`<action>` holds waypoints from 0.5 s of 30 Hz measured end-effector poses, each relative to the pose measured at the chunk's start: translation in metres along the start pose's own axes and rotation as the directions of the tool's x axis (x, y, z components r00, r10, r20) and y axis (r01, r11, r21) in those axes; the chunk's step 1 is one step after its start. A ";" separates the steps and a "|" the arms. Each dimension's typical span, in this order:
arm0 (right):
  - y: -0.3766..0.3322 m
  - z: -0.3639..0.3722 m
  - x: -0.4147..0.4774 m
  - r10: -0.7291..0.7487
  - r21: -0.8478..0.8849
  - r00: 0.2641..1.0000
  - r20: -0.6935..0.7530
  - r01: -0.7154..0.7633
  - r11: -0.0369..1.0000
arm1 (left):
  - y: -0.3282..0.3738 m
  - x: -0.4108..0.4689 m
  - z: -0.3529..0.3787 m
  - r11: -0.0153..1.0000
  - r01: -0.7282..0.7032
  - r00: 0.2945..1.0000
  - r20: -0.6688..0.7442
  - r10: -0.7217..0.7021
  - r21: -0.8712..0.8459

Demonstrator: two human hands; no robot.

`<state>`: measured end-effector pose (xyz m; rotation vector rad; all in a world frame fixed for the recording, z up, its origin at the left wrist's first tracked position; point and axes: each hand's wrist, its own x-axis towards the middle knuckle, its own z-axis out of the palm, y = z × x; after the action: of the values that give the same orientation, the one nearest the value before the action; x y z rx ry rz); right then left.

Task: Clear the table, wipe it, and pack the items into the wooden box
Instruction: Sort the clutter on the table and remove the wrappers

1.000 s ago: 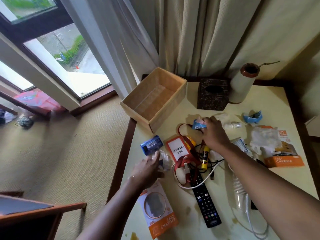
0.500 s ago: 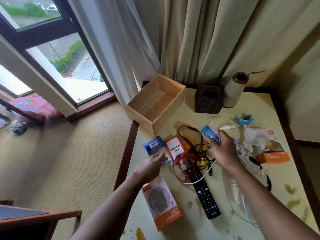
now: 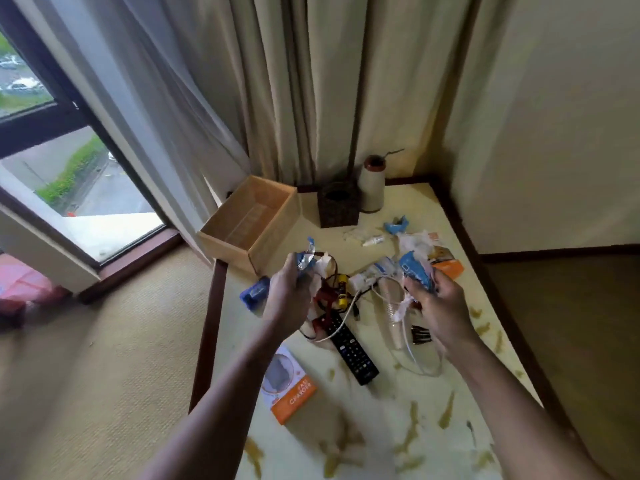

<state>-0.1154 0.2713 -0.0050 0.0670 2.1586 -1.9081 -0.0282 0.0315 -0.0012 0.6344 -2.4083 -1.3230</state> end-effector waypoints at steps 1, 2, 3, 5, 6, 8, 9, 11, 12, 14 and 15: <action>-0.004 -0.018 -0.009 0.003 0.047 1.000 -0.010 -0.002 0.999 | 0.018 -0.007 0.011 0.999 -0.020 1.000 0.015 0.021 -0.043; -0.006 -0.037 -0.018 0.003 0.087 1.000 -0.024 -0.001 0.996 | 0.039 -0.017 0.022 0.997 -0.031 0.999 0.041 0.034 -0.067; -0.008 -0.058 -0.028 0.003 0.124 0.999 -0.034 0.001 0.992 | 0.057 -0.028 0.038 0.995 -0.037 0.997 0.069 0.044 -0.096; -0.006 -0.103 -0.045 0.011 0.186 0.998 -0.055 -0.001 0.983 | 0.086 -0.051 0.072 0.982 -0.011 0.986 0.159 0.041 -0.187; -0.004 -0.126 -0.053 0.021 0.210 0.997 -0.076 -0.005 0.978 | 0.098 -0.064 0.090 0.975 0.007 0.978 0.203 0.040 -0.221; 0.003 -0.177 -0.071 0.053 0.261 0.992 -0.110 -0.023 0.965 | 0.120 -0.095 0.133 0.950 0.061 0.955 0.294 0.034 -0.307; 0.007 -0.196 -0.079 0.062 0.281 0.990 -0.124 -0.025 0.959 | 0.126 -0.107 0.152 0.934 0.088 0.944 0.328 0.032 -0.346; 0.024 -0.249 -0.098 0.072 0.281 0.985 -0.158 -0.026 0.959 | 0.153 -0.148 0.199 0.907 0.142 0.916 0.400 0.032 -0.397; 0.035 -0.270 -0.105 0.084 0.276 0.983 -0.162 -0.037 0.960 | 0.166 -0.167 0.220 0.891 0.182 0.898 0.439 0.021 -0.416; 0.062 -0.320 -0.118 0.120 0.289 0.977 -0.175 -0.066 0.955 | 0.187 -0.207 0.270 0.866 0.257 0.860 0.510 -0.003 -0.428; 0.077 -0.344 -0.123 0.148 0.301 0.973 -0.176 -0.090 0.949 | 0.195 -0.228 0.295 0.851 0.298 0.843 0.537 -0.022 -0.433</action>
<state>-0.0368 0.6363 -0.0164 0.4502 1.9161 -2.2123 -0.0193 0.4524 -0.0032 0.3705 -2.2295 -2.3491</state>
